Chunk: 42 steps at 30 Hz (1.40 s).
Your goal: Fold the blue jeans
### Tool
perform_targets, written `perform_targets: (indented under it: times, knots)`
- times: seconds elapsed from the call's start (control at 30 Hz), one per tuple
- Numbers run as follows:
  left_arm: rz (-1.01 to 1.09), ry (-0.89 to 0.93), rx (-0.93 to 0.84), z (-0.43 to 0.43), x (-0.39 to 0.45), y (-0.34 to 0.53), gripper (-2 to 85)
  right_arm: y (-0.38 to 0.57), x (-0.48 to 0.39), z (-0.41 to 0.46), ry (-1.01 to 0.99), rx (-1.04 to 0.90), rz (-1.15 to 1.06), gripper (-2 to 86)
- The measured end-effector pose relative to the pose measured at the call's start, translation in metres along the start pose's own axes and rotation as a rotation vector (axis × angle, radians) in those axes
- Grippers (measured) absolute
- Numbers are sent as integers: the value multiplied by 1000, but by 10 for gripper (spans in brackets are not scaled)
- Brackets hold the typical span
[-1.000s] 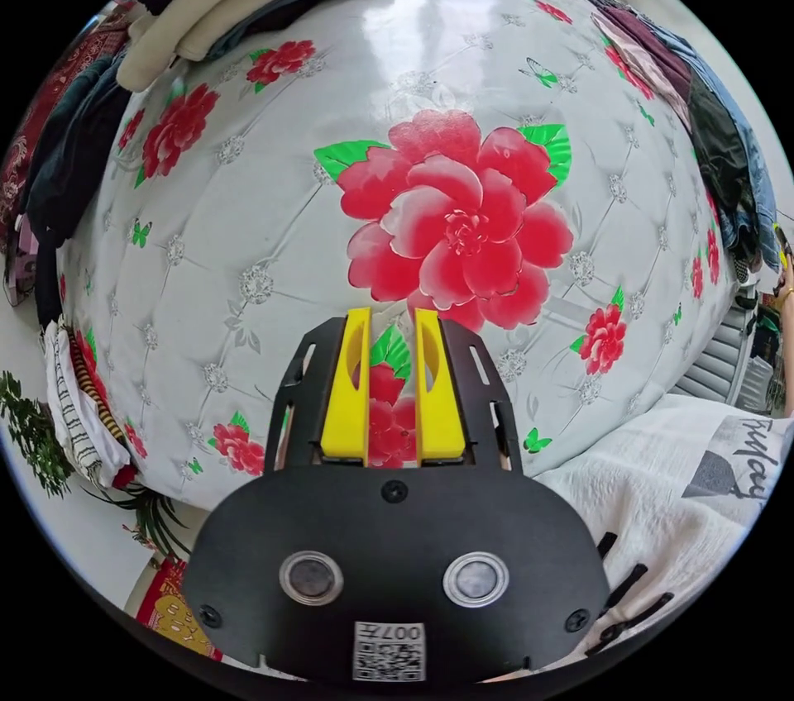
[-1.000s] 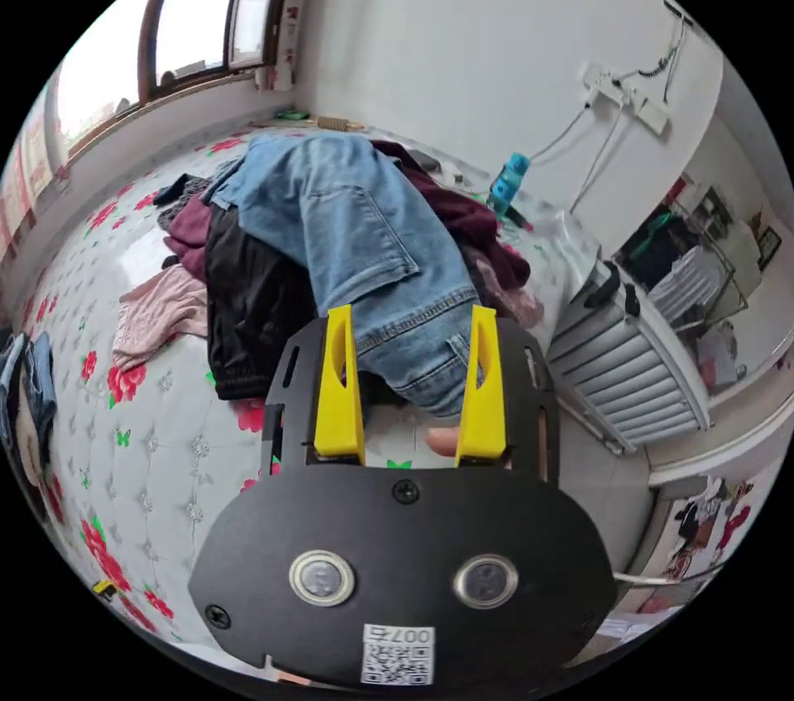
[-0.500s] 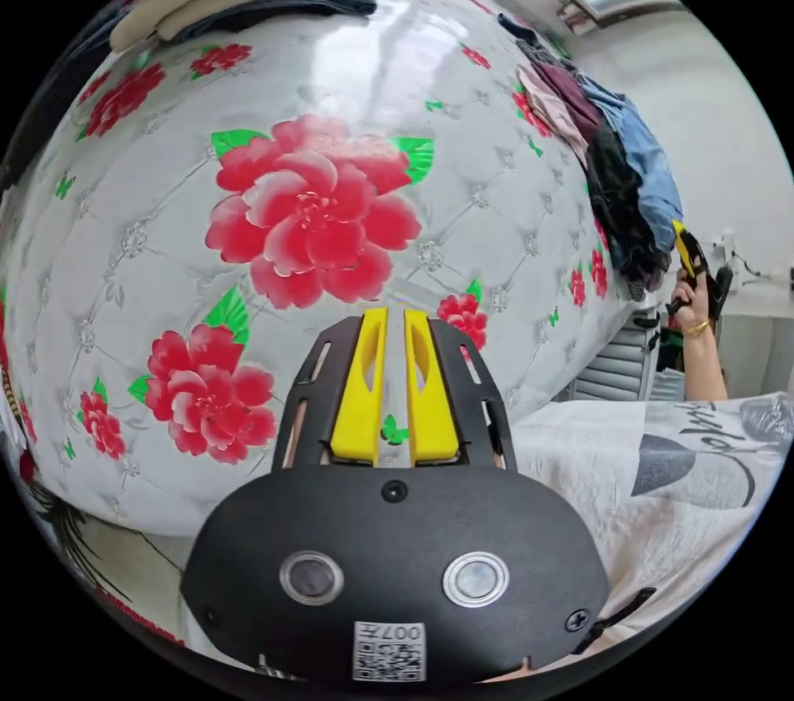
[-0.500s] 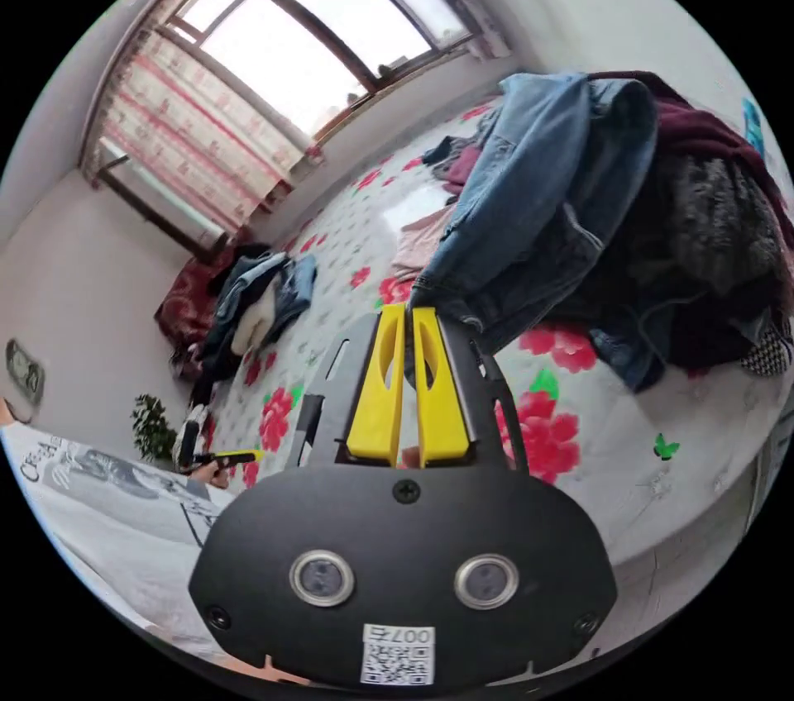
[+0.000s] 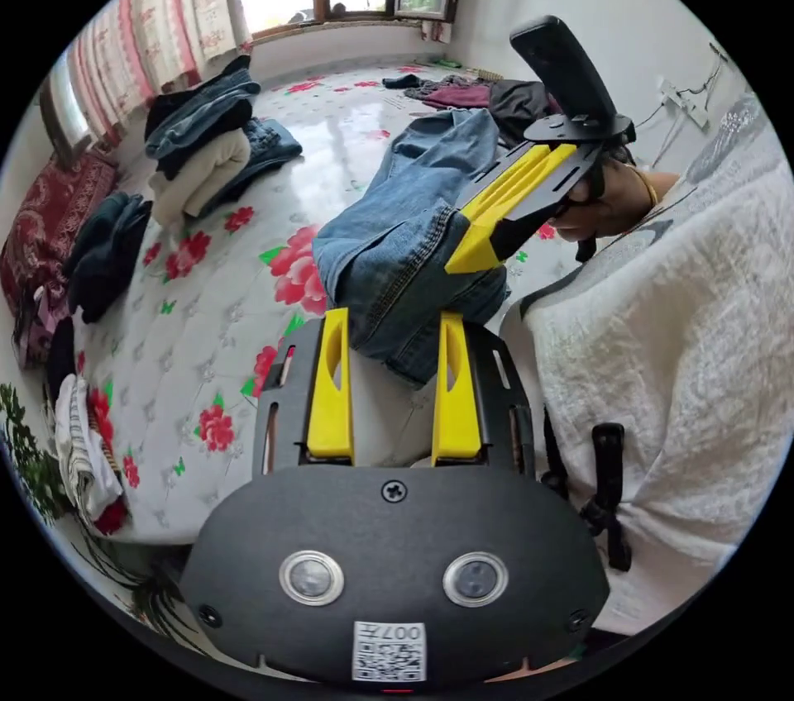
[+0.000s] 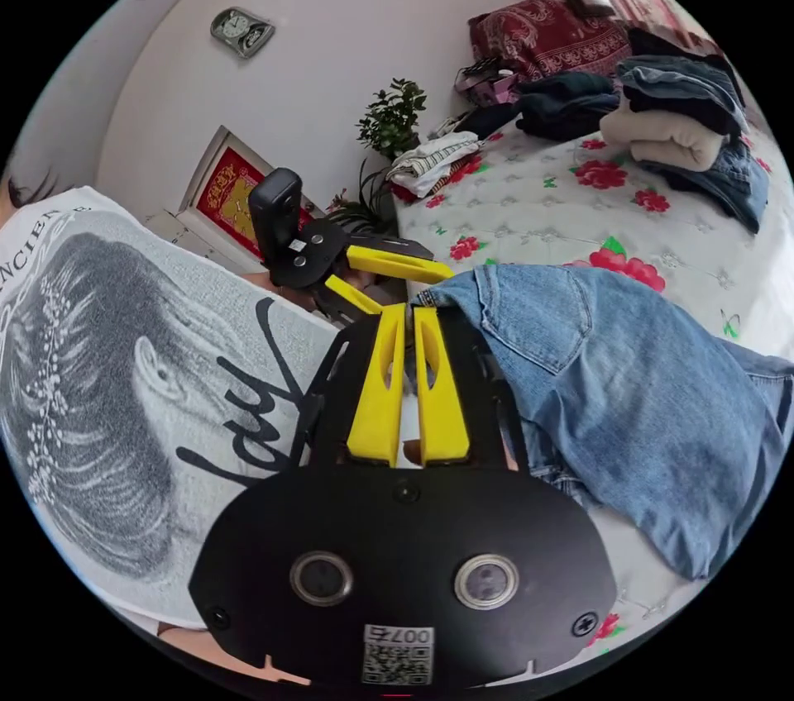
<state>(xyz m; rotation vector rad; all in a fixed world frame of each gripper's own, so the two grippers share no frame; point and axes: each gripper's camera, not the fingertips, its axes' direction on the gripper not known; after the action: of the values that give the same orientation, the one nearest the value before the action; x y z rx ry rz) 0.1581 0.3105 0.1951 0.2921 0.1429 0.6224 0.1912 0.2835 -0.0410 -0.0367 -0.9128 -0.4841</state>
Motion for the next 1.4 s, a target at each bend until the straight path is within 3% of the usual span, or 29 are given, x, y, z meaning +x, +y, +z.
perform_targets:
  times: [0.17, 0.27, 0.37, 0.53, 0.63, 0.7, 0.9, 1.0, 1.13, 1.23, 1.3, 1.4]
  knots:
    - [-284, 30, 25, -20, -21, 60, 138, -7, -1, 17, -67, 1, 27, 32]
    - [-213, -23, 72, -44, 3, 69, 141, 3, -1, 10, 6, 38, 45, 42]
    - [-169, -22, 123, -51, 25, 62, 143, 5, 10, 3, -66, 74, 75, 51]
    - [-280, -92, -93, 23, 8, 46, 125, 19, 23, -21, 54, 140, 119, 61]
    - [-348, -100, -215, 58, -7, 49, 129, 66, 58, -73, 267, 242, 312, 71]
    - [-367, -87, -245, 65, -9, 54, 135, 129, 98, -126, 403, 344, 564, 81]
    - [-406, -80, -284, 57, 3, 62, 138, 275, 156, -223, 534, 591, 1002, 99]
    - [-391, -97, -311, 58, 12, 57, 138, 305, 175, -241, 545, 662, 1074, 102]
    - [-410, -125, -485, 104, 9, 52, 109, 317, 206, -232, 470, 698, 1136, 98]
    - [-423, -122, -538, 124, -2, 46, 86, 317, 200, -224, 528, 776, 1181, 68]
    - [-446, -118, -525, 120, -11, 45, 69, 313, 210, -211, 332, 745, 1160, 32]
    - [-517, -163, -406, 89, -28, 49, 47, 311, 187, -212, 303, 839, 1095, 6]
